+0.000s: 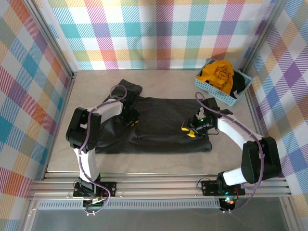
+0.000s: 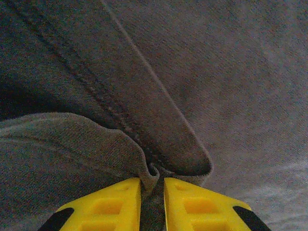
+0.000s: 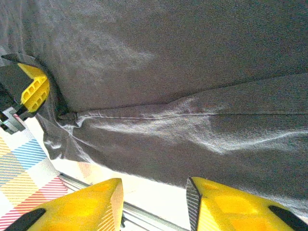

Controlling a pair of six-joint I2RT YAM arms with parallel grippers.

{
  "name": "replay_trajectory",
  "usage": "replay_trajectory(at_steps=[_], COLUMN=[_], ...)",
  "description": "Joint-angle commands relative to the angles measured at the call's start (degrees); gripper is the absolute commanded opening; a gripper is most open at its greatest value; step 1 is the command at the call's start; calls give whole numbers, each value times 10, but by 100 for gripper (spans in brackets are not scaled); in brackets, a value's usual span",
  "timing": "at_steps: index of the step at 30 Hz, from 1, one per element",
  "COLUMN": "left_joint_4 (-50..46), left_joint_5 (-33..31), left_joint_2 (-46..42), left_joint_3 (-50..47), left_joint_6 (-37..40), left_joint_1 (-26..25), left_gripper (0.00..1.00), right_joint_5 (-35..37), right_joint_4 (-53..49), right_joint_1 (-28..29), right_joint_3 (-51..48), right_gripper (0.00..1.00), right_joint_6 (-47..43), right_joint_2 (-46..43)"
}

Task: Fold and stack the t-shirts

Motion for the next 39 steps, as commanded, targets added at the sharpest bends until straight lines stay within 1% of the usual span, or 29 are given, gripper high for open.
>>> replay_trajectory(at_steps=[1, 6, 8, 9, 11, 12, 13, 14, 16, 18, 20, 22, 24, 25, 26, 28, 32, 34, 36, 39], left_joint_4=[-11, -13, -23, -35, -61, -65, -66, -63, -57, -76, -105, -102, -91, -84, -80, -67, -44, -40, -53, -72], left_joint_5=[6, 11, -3, -15, -57, -78, -100, -117, -128, -131, -117, -91, -75, -60, -45, -37, -45, -52, -75, -99], left_joint_2=[14, 22, 12, 4, -26, -44, -69, -95, -142, -179, -209, -236, -264, -270, -270, -259, -213, -189, -179, -201], left_joint_3=[31, 25, 29, 34, 41, 37, 31, 21, -4, -35, -82, -141, -191, -217, -233, -254, -264, -267, -271, -295], left_joint_6=[15, 26, 39, 44, 54, 57, 61, 65, 65, 44, 11, -9, -23, -30, -35, -37, -40, -48, -60, -84], left_joint_1=[-19, -30, -32, -33, -32, -32, -33, -31, -24, -6, 26, 65, 100, 120, 139, 163, 210, 229, 234, 235], left_gripper=[20, 19, 23, 27, 46, 52, 56, 56, 55, 49, 37, 26, 18, 16, 16, 16, 16, 16, 16, 15], right_joint_5=[-1, 0, 1, 1, 1, 2, 3, 4, 7, 10, 16, 24, 29, 32, 36, 41, 40, 52, 80, 113], right_joint_4=[-9, -6, -4, -3, -2, -2, 0, 1, 5, 4, -6, -17, -21, -26, -32, -39, -52, -55, -72, -108], right_joint_1=[1, 0, -3, -3, -4, -4, -5, -5, -6, -10, -17, -26, -40, -48, -57, -71, -85, -85, -85, -84], right_joint_3=[4, -3, -6, -6, -7, -8, -8, -10, -16, -21, -26, -29, -31, -32, -29, -25, -14, -11, -3, 6], right_gripper=[40, 40, 40, 40, 40, 40, 40, 40, 40, 39, 36, 33, 31, 29, 27, 25, 18, 16, 17, 15], right_joint_6=[-6, -5, -6, -6, -8, -9, -10, -11, -16, -21, -23, -23, -23, -23, -25, -28, -30, -25, -21, -22], right_joint_2=[-18, -18, -17, -16, -13, -13, -12, -12, -8, -2, 8, 18, 29, 36, 44, 69, 145, 170, 184, 186])
